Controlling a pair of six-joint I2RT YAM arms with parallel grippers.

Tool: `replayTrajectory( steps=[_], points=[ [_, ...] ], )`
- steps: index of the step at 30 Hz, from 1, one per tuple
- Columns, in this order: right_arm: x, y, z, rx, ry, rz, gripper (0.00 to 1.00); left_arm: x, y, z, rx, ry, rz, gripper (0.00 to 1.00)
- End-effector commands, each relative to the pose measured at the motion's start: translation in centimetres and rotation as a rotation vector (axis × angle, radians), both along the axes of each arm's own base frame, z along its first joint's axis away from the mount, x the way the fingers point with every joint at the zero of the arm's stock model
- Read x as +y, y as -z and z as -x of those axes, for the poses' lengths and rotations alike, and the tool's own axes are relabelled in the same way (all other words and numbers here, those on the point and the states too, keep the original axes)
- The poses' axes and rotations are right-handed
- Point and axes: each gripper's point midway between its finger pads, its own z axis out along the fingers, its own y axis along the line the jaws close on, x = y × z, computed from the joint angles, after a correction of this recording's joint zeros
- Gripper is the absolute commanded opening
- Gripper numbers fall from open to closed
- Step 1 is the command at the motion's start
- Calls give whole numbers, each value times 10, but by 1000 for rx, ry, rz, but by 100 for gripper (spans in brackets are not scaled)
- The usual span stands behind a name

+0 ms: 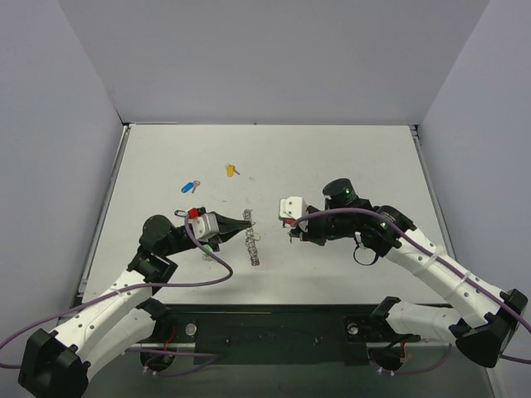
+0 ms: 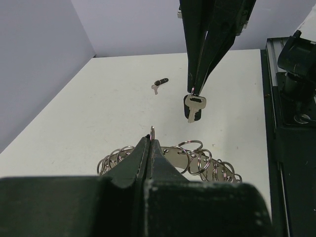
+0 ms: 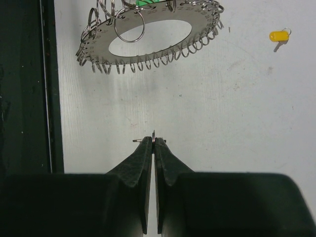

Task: Put the keys on the keyring

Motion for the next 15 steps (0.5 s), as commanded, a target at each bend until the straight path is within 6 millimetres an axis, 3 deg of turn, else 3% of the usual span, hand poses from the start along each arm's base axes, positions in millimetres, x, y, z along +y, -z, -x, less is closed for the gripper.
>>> replayTrajectory(
  steps=[1, 15],
  points=[
    [8, -14, -5, 11, 78, -87, 0, 0, -18, 3, -84, 10, 22, 0],
    [11, -12, -4, 69, 135, -142, 0, 1, -12, 1, -88, 0, -5, 0]
  ],
)
